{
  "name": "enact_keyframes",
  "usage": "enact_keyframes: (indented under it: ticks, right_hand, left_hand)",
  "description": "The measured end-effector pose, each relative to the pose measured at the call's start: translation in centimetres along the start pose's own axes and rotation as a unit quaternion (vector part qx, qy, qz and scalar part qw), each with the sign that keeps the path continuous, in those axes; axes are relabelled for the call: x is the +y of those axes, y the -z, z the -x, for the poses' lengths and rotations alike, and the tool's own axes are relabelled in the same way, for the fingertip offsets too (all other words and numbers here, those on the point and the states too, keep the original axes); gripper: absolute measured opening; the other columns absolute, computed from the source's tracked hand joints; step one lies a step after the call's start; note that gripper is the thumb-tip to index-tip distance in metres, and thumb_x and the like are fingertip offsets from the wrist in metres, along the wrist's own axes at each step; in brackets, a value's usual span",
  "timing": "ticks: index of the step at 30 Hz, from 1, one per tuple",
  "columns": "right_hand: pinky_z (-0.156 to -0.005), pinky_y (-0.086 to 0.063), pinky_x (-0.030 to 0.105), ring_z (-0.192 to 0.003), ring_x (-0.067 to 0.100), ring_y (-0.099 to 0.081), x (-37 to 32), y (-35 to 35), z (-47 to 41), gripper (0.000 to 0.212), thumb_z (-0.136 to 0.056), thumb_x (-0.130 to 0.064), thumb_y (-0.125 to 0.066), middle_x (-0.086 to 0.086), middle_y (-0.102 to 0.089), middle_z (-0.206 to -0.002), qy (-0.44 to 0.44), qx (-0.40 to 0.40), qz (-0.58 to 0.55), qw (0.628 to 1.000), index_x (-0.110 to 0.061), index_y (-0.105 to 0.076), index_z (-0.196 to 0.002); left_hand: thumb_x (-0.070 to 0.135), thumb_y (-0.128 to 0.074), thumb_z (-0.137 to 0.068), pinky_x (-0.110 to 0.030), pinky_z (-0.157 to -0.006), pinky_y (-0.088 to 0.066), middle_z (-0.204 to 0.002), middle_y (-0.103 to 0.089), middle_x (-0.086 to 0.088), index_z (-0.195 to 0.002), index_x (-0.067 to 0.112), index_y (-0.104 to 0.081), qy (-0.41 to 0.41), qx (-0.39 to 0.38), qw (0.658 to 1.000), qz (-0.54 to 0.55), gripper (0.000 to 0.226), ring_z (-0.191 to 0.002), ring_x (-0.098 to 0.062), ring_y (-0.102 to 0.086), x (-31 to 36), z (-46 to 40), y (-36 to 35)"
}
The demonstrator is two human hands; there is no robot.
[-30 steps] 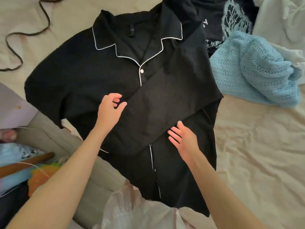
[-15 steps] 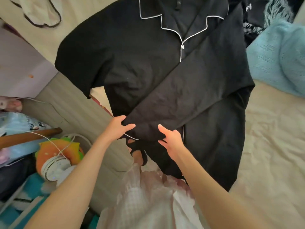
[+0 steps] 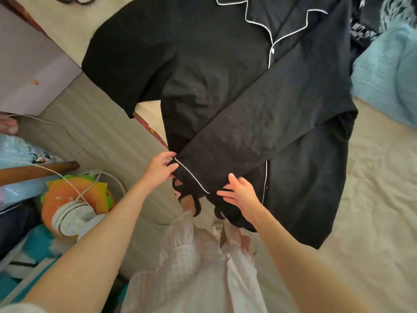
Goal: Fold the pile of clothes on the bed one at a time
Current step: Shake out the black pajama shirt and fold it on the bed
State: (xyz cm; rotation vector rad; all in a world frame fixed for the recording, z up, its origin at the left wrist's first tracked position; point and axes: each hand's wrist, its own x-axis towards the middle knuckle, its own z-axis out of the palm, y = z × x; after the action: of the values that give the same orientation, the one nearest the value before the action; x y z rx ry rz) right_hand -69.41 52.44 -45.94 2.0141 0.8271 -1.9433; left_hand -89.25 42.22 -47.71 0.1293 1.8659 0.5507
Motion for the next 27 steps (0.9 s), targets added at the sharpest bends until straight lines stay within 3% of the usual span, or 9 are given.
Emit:
enact_keyframes:
  ticks: [3,6,11,17,20,23,25,27]
  right_hand:
    - [-0.068,-0.049,0.018,-0.077,0.008,-0.062,0.9,0.1,0.1,0.024,-0.098,-0.032,-0.048,-0.004,-0.064,-0.089,0.069,0.096,0.142,0.983,-0.013,-0.054,-0.112]
    - [-0.052,-0.033,0.01,-0.068,0.001,-0.05,1.6,1.5,0.6,0.016,-0.097,-0.031,-0.046,-0.014,-0.056,-0.077,0.153,0.22,0.25,0.93,-0.018,-0.057,-0.099]
    - [-0.068,-0.031,0.028,-0.069,0.011,-0.044,3.6,5.8,1.4,0.012,-0.098,-0.026,-0.043,-0.012,-0.046,-0.072,0.128,0.329,0.255,0.9,-0.019,-0.051,-0.091]
    - [-0.075,-0.033,0.029,-0.082,0.018,-0.049,6.0,9.2,0.8,0.025,-0.1,-0.031,-0.039,0.0,-0.056,-0.082,0.106,0.381,0.226,0.89,-0.012,-0.054,-0.093]
    - [-0.072,-0.034,0.029,-0.079,0.022,-0.052,6.2,10.8,0.8,0.031,-0.1,-0.029,-0.037,0.008,-0.057,-0.082,0.098,0.41,0.212,0.881,-0.007,-0.055,-0.088]
    - [-0.07,-0.036,0.031,-0.078,0.024,-0.05,6.0,13.5,1.2,0.021,-0.098,-0.027,-0.042,0.008,-0.052,-0.083,0.098,0.443,0.197,0.869,-0.012,-0.05,-0.086]
    - [-0.074,-0.04,0.033,-0.085,0.025,-0.05,5.8,15.6,1.6,0.016,-0.096,-0.028,-0.048,0.008,-0.052,-0.093,0.09,0.463,0.173,0.864,-0.012,-0.053,-0.097]
    - [-0.084,-0.044,0.039,-0.098,0.029,-0.055,5.9,17.7,2.0,0.032,-0.094,-0.03,-0.053,0.011,-0.055,-0.109,0.07,0.475,0.158,0.863,-0.006,-0.055,-0.116]
  left_hand:
    - [0.016,-0.057,-0.092,-0.04,-0.1,-0.04,-0.141,-0.043,-0.007,-0.141,0.019,-0.035,0.004,0.029,0.998,-0.063,0.054,-0.129,-0.026,-0.043,0.0,-0.6,0.1]
    - [0.016,-0.056,-0.093,-0.032,-0.093,-0.039,-0.142,-0.043,-0.005,-0.14,0.02,-0.036,-0.027,0.081,0.996,-0.029,0.051,-0.128,-0.024,-0.044,0.6,-1.6,0.9]
    - [0.021,-0.052,-0.096,-0.027,-0.084,-0.039,-0.138,-0.045,-0.001,-0.136,0.021,-0.041,-0.059,0.081,0.995,-0.027,0.042,-0.116,-0.015,-0.047,0.3,-3.2,1.1]
    - [0.029,-0.058,-0.092,-0.018,-0.068,-0.04,-0.092,-0.055,0.01,-0.101,0.022,-0.052,-0.069,0.115,0.991,-0.023,0.013,-0.083,-0.005,-0.052,-1.4,-4.2,-0.5]
    - [0.026,-0.05,-0.096,-0.029,-0.075,-0.041,-0.1,-0.055,-0.001,-0.101,0.018,-0.051,-0.048,0.159,0.986,-0.021,0.01,-0.091,-0.016,-0.053,-2.1,-3.9,-0.5]
    - [0.023,-0.047,-0.098,-0.029,-0.079,-0.041,-0.107,-0.054,-0.006,-0.113,0.009,-0.051,-0.02,0.174,0.984,-0.016,0.021,-0.097,-0.019,-0.052,-2.2,-2.8,-0.1]
    - [0.015,-0.048,-0.097,-0.026,-0.083,-0.04,-0.117,-0.053,-0.009,-0.122,0.007,-0.047,-0.001,0.2,0.98,0.016,0.026,-0.104,-0.02,-0.051,-1.7,-1.7,-0.6]
    - [0.006,-0.05,-0.095,-0.022,-0.084,-0.04,-0.125,-0.051,-0.011,-0.126,0.008,-0.044,0.011,0.257,0.965,0.06,0.032,-0.111,-0.021,-0.052,-1.1,0.0,-1.8]
